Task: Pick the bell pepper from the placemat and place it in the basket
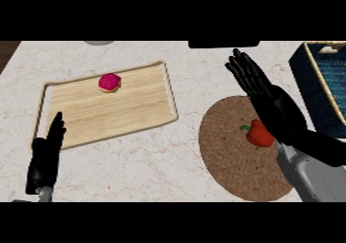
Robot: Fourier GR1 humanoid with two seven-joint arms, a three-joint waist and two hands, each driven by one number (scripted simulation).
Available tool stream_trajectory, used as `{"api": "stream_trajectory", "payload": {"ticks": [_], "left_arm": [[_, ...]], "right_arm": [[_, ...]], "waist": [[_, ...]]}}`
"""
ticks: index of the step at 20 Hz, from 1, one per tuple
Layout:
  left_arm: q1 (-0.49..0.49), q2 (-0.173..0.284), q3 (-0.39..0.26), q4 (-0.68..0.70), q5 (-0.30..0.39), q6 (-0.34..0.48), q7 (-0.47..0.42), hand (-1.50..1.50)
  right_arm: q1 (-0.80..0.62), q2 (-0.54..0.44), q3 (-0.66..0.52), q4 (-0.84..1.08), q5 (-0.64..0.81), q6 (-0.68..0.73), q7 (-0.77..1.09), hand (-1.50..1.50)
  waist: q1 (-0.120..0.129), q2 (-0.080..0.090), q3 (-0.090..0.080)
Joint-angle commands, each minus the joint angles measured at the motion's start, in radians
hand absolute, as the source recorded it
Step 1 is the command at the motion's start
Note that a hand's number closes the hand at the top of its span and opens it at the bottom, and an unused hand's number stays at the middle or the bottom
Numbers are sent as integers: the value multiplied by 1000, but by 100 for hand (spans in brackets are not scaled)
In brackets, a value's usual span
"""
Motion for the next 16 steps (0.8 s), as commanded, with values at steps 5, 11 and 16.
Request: {"api": "stream_trajectory", "payload": {"ticks": [5, 11, 16], "left_arm": [[-196, 50, -58, -119, 3, -200, -128, 0], [-207, 42, -56, -117, 82, -312, -170, 0], [-181, 51, -12, -60, 94, -367, -233, 0]], "right_arm": [[-66, -189, 17, 203, -108, 433, -15, 150], [70, -216, 179, 67, 71, 692, -362, -150], [174, -249, 122, 2, 335, 407, -431, -150]], "waist": [[49, 24, -8], [20, 4, -7], [21, -1, -10]]}}
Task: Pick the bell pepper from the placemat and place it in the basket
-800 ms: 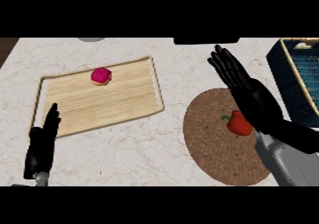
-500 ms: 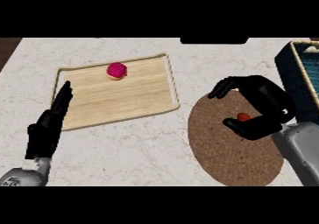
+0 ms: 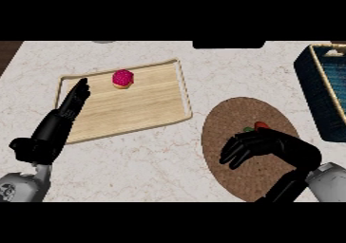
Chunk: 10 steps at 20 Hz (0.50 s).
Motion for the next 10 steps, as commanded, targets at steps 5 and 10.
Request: {"api": "stream_trajectory", "payload": {"ticks": [5, 10], "left_arm": [[-42, 12, 27, 7, 23, -48, 21, 0], [-45, -3, 20, 34, 14, -56, 7, 0]], "right_arm": [[-20, -133, -178, -159, 199, -207, 57, -150], [-171, -320, -263, -167, 308, -139, 157, -150]], "waist": [[-21, -10, -3], [-5, -5, -5]]}}
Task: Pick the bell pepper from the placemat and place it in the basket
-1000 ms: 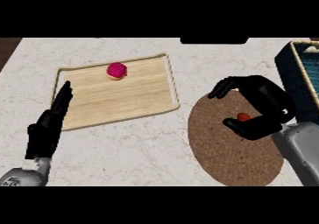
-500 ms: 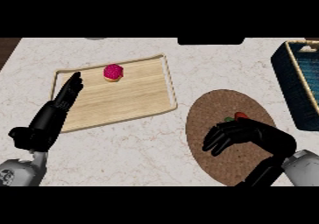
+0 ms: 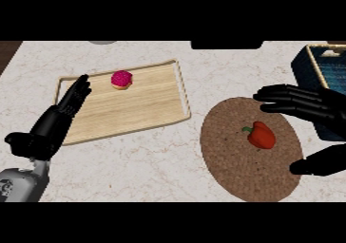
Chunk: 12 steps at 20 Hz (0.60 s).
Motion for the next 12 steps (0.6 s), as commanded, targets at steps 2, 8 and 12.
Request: {"api": "stream_trajectory", "payload": {"ticks": [2, 8, 12], "left_arm": [[-4, 1, -7, 3, -20, -11, -7, 0], [-19, -43, -26, -1, -47, 9, 20, 0], [-19, -31, 29, 46, -26, -45, -30, 0]], "right_arm": [[-80, -209, -34, -37, 126, 107, 64, -150], [-140, -365, -42, -46, 60, 396, 76, -150], [-136, -384, -55, 84, 135, 412, -96, -150]], "waist": [[9, 1, -1], [12, 4, 0], [25, 10, 2]]}}
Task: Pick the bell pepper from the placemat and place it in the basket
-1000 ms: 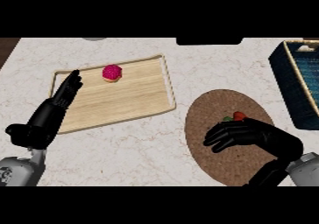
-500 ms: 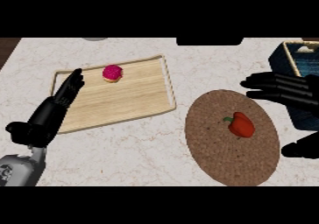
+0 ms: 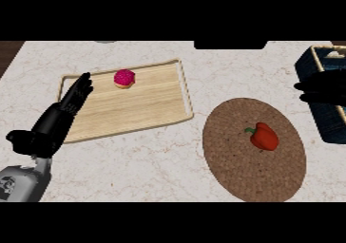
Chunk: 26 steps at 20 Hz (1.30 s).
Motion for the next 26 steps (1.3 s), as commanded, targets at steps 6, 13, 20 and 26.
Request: {"api": "stream_trajectory", "payload": {"ticks": [6, 13, 20, 26], "left_arm": [[-15, -14, 32, 16, -27, -43, 10, 0], [34, -22, 56, 20, -29, -81, -38, 0], [3, -91, 43, 67, -87, -50, -49, 0], [76, -68, 71, -84, -83, -81, 13, 0]], "right_arm": [[-29, -65, -37, 126, 45, 106, -169, -150], [9, 34, 33, 196, 97, -14, -189, -150], [24, 155, 83, 326, 171, -114, -261, -150], [9, 299, 144, 416, 315, -219, -271, -150]], "waist": [[9, 2, 1], [13, 3, 1], [9, 6, 2], [14, 2, 2]]}}
